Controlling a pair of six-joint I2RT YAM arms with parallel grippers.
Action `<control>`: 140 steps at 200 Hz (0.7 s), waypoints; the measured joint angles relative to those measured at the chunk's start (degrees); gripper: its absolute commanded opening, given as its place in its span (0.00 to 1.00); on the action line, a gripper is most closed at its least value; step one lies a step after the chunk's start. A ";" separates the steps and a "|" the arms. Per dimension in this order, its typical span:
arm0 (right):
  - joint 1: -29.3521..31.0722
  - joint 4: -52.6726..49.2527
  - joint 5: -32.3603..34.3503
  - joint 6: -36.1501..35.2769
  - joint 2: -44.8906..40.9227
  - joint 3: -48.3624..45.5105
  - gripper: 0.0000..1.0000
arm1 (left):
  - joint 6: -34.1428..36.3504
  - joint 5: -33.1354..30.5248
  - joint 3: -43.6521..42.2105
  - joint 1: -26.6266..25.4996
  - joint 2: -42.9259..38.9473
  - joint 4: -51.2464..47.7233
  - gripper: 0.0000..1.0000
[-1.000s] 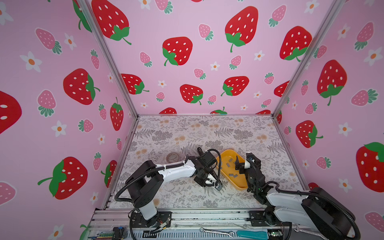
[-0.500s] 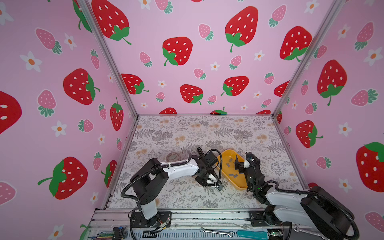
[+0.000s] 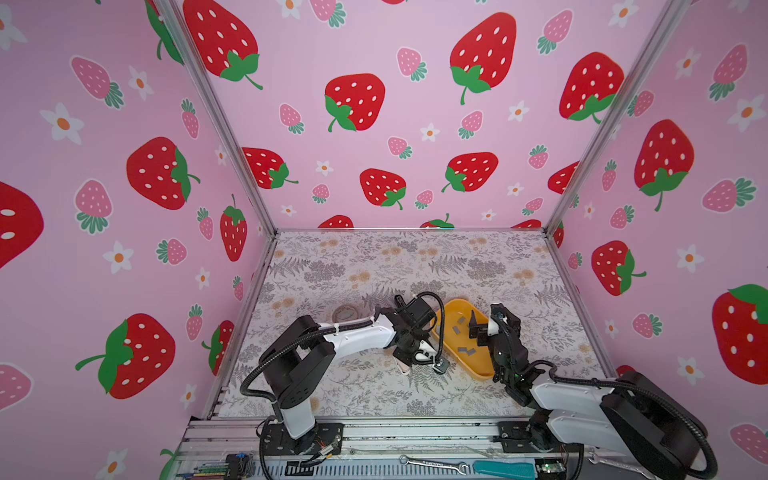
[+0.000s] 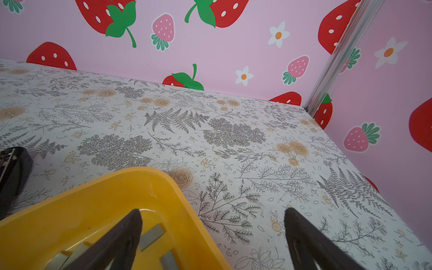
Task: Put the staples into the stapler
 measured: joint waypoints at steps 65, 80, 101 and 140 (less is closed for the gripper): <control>-0.09 -0.96 -2.38 0.83 -7.30 -1.62 0.92 | -7.30 -6.12 -11.72 0.09 -14.08 14.25 0.00; -0.09 -2.95 -5.11 1.70 -11.28 -1.60 0.88 | -10.40 -6.16 -16.63 0.22 -18.75 19.26 0.00; -0.09 -4.87 -11.34 3.76 -17.88 -1.62 0.79 | -16.46 -6.19 -18.95 0.83 -22.23 23.58 0.00; 2.82 -3.96 -21.03 7.19 -22.53 -1.40 0.70 | -26.99 -6.93 -18.97 1.70 -22.84 29.44 0.00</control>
